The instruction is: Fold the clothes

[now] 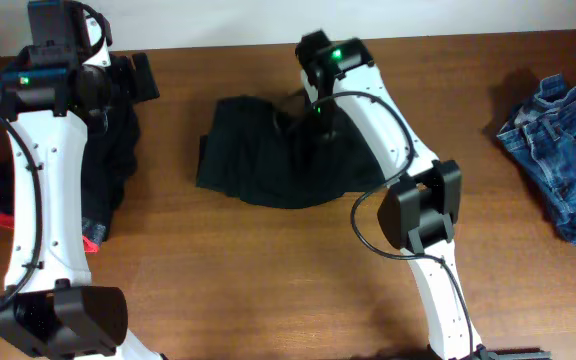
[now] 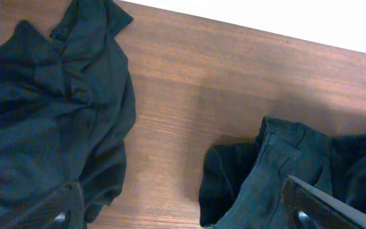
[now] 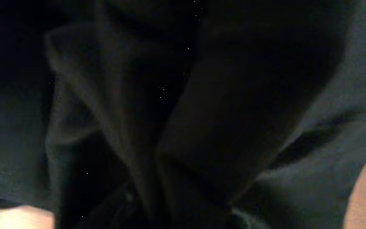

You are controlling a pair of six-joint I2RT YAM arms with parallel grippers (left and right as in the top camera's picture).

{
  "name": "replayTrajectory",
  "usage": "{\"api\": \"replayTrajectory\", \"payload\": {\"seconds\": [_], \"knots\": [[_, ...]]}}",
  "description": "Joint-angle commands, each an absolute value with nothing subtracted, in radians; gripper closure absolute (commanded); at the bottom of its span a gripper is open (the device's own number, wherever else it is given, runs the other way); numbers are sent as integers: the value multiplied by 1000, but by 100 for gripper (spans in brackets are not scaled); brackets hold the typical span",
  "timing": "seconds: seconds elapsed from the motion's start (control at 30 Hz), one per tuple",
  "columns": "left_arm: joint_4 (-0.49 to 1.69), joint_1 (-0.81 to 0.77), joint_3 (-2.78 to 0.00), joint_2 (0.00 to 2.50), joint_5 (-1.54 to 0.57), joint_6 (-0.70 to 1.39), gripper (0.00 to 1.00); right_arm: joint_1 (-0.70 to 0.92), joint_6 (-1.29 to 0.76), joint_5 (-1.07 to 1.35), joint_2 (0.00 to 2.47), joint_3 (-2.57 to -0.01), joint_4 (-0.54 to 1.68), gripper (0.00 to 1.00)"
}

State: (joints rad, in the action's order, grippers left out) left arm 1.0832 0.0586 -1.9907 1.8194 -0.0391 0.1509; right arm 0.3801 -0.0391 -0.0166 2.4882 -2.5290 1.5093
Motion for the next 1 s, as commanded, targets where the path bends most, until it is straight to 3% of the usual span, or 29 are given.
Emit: {"api": "replayTrajectory", "payload": {"seconds": [0.0, 0.3, 0.37, 0.4, 0.47, 0.63, 0.97], "knots": [[1086, 62, -1999, 1804, -26, 157, 1, 382, -41, 118, 2439, -2690, 1523, 88], [1138, 61, -1997, 1805, -41, 157, 4, 415, -61, 211, 2439, -2794, 1513, 91], [1183, 61, -1997, 1806, -43, 157, 22, 426, -61, 226, 2441, -2794, 1501, 92], [1210, 61, -1996, 1809, -56, 157, 44, 430, -61, 226, 2441, -2794, 1493, 92], [1252, 61, -1989, 1815, -106, 157, 76, 431, -69, 226, 2441, -2794, 1481, 93], [1246, 34, -1874, 1818, -278, 152, 99, 430, -72, 225, 2441, -2794, 1473, 94], [833, -56, -1548, 1819, -607, 119, 99, 407, -73, 226, 2441, -2794, 1486, 95]]}}
